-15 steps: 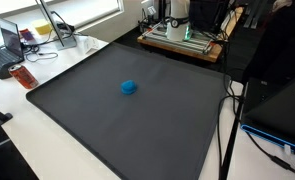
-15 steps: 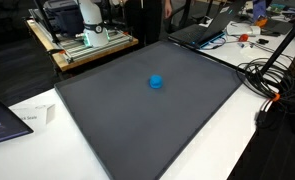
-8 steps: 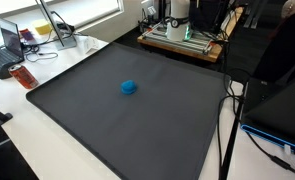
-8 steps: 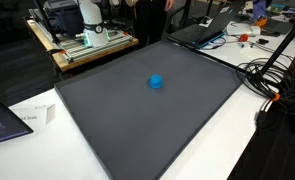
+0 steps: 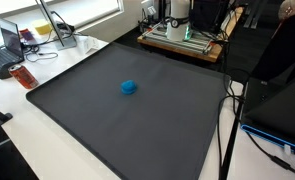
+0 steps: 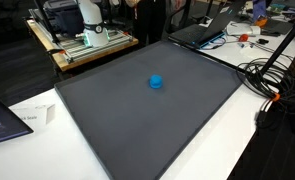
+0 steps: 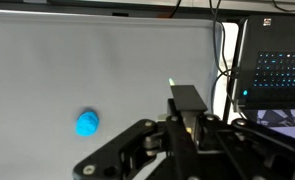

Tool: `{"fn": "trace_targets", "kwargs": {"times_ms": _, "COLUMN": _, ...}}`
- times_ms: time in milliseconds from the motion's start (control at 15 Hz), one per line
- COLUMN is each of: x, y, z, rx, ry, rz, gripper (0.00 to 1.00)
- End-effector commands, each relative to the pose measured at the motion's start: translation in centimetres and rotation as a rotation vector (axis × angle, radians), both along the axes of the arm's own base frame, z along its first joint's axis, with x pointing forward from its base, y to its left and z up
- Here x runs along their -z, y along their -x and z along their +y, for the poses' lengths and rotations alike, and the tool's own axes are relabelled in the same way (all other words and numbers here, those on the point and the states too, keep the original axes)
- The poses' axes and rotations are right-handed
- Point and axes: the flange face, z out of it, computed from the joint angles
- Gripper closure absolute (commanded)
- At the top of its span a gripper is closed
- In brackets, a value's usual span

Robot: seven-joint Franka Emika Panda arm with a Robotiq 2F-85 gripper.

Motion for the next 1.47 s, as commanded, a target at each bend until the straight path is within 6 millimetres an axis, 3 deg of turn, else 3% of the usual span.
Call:
{"fn": "trace_targets", "kwargs": {"times_ms": 0, "x": -0.5, "y": -1.1, "z": -0.9, "rx": -0.011, "ry": 0.049, "rz": -0.028, "gripper": 0.97}}
{"fn": "trace_targets", "kwargs": {"times_ms": 533, "x": 0.8, "y": -8.2, "z": -1.2, "rx": -0.070, "ry": 0.155, "rz": -0.047, "gripper": 0.97}}
{"fn": "trace_targets", "kwargs": {"times_ms": 933, "x": 5.0, "y": -15.8, "z": -2.5, "rx": 0.017, "ry": 0.196, "rz": -0.048, "gripper": 0.97}}
{"fn": "trace_targets", "kwargs": {"times_ms": 1400, "x": 10.0, "y": -22.5, "z": -3.3, "rx": 0.099, "ry": 0.291, "rz": -0.029, "gripper": 0.97}}
